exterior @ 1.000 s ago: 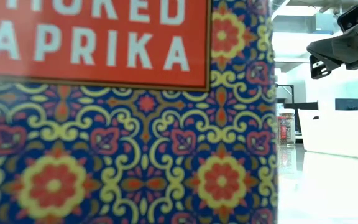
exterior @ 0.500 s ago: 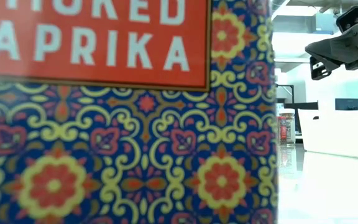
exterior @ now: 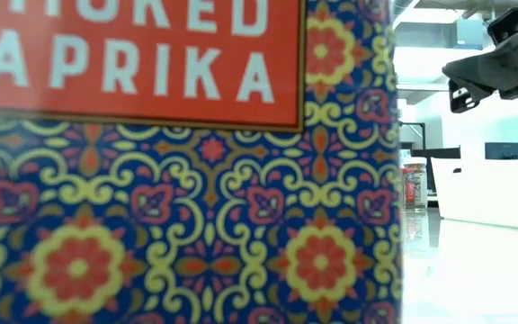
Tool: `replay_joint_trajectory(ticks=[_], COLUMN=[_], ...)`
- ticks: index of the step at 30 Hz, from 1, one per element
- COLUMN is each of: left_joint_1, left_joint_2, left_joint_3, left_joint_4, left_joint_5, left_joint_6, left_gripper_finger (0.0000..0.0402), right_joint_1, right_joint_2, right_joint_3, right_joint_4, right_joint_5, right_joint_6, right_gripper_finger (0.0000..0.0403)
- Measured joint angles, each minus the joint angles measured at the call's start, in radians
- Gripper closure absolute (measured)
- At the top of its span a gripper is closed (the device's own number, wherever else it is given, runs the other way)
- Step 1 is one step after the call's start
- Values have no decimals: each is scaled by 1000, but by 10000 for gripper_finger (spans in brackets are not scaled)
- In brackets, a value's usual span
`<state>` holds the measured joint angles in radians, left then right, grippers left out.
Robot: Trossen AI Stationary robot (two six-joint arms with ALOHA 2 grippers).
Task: Sort spices by type
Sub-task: Put the red spice can into the white bin
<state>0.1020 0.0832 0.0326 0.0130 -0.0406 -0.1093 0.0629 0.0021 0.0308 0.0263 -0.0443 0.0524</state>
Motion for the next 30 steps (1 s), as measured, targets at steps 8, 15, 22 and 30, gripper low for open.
replay_joint_trajectory(ticks=[8,15,22,30], left_joint_1=[0,0,0,0], left_joint_2=[0,0,0,0], left_joint_3=[0,0,0,0], left_joint_4=[0,0,0,0], left_joint_5=[0,0,0,0], left_joint_6=[0,0,0,0], left_gripper_finger=[217,217,217,217], right_joint_1=[0,-21,-193,-374], right_joint_2=[91,339,612,819], right_joint_3=[112,333,629,860], right_joint_4=[-40,-218,-608,-867], right_joint_5=[190,437,482,248], right_joint_6=[7,142,471,534], right_gripper_finger=[385,372,348,265])
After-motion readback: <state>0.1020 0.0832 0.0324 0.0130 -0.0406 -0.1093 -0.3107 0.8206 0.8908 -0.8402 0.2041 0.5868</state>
